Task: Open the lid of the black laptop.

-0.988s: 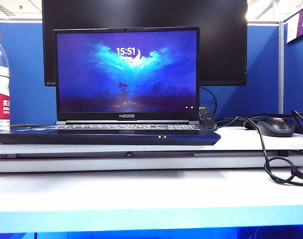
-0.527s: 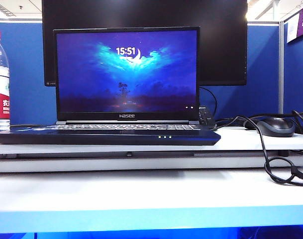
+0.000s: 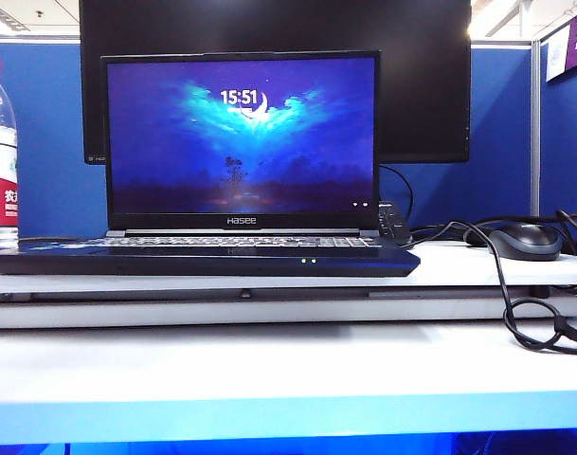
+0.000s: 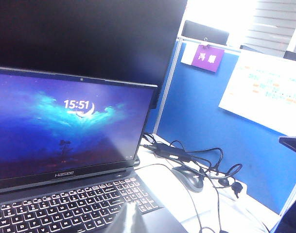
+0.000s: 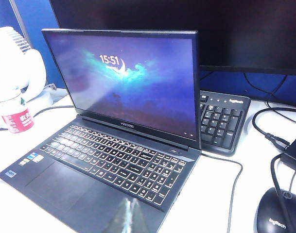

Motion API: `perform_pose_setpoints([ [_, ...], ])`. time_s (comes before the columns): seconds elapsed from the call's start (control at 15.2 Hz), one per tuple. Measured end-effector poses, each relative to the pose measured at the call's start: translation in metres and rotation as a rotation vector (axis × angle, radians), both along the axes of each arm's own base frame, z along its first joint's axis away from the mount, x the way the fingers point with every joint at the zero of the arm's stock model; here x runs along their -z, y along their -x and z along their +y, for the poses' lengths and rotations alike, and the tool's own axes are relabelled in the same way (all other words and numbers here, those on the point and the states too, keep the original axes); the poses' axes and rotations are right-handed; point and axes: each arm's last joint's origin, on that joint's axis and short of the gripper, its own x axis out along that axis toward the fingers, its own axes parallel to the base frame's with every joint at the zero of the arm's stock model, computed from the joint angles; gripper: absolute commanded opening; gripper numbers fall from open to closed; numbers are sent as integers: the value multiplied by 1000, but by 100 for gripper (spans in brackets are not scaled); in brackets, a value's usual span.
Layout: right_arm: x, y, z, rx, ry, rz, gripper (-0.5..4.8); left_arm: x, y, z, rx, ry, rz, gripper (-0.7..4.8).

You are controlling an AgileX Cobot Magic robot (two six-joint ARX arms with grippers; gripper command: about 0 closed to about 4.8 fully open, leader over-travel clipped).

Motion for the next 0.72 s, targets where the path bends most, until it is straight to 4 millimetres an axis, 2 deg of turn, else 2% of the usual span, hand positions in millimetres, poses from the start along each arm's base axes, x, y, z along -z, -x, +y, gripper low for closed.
perform_pose_setpoints([
  [0.26,0,0,0,0,0,0,-1,0,3,0,12,-4,-8,-5],
  [0.4,0,0,0,0,0,0,-1,0,19,3,-2,-118,-150,-5],
  [0.53,0,0,0,-1,0,1,-1,-2,26,6,-45,-129,-204,-5],
  [0.72,0,0,0,0,1,3,-1,5,20,18,-373,-52,-59,-5],
])
